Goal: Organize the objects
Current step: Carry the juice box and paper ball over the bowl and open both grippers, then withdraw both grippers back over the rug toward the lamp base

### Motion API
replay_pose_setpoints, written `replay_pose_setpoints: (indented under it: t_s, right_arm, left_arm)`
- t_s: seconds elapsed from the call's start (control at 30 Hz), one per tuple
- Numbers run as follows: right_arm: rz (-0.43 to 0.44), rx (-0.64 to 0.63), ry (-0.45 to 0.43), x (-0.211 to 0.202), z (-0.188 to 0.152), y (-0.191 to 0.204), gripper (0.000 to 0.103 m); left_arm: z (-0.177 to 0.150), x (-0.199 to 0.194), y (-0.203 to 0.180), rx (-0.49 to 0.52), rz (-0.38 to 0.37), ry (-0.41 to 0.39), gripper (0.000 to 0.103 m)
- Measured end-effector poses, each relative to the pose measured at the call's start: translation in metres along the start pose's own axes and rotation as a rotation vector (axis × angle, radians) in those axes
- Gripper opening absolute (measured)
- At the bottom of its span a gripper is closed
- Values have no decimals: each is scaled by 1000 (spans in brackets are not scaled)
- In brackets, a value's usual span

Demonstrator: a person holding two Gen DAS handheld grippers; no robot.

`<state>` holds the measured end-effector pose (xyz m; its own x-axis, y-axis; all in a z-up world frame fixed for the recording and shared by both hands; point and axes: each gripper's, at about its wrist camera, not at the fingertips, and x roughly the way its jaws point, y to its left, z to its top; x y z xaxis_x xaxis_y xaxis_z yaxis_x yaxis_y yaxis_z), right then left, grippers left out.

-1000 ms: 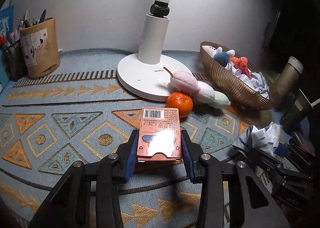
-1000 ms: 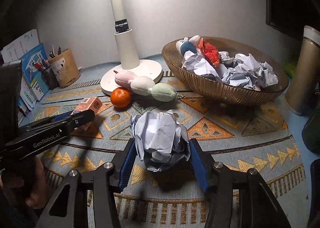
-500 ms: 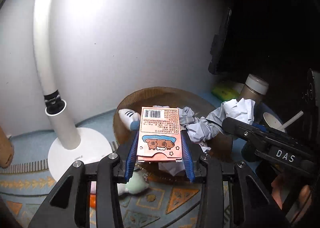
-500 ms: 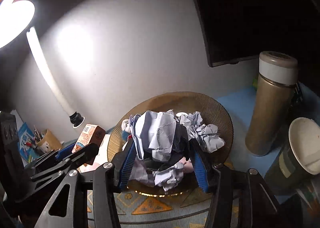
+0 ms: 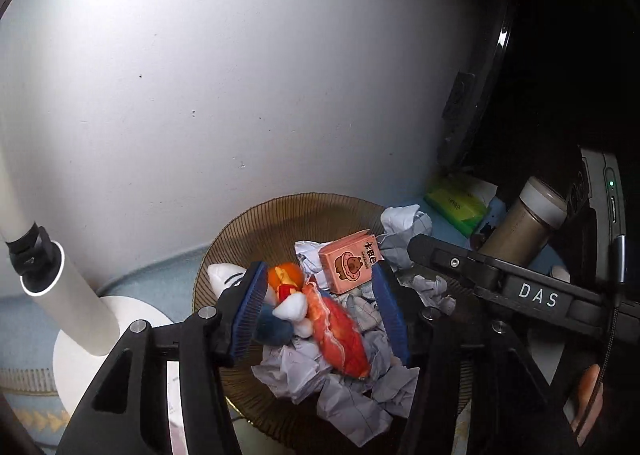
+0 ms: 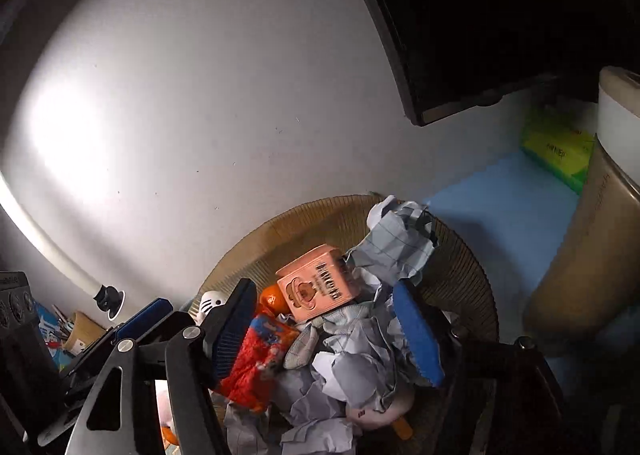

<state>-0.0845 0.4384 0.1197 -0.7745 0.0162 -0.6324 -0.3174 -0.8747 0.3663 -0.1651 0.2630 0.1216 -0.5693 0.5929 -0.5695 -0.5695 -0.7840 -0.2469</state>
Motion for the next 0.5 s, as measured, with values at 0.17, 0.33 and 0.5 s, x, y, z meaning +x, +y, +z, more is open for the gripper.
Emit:
replay_pose_setpoints:
  t_s: [0.17, 0.33, 0.5]
  right_arm:
    - [34, -9, 24, -34, -31, 12, 69]
    - [78, -65, 53, -69, -89, 34, 73]
    - [82, -169, 105, -69, -147, 49, 80]
  left_arm:
    - [-20, -58, 6, -6, 27, -38, 52]
    - [-58, -122, 28, -41, 96, -66, 52]
    - [-118, -166, 70, -153, 260, -112, 88]
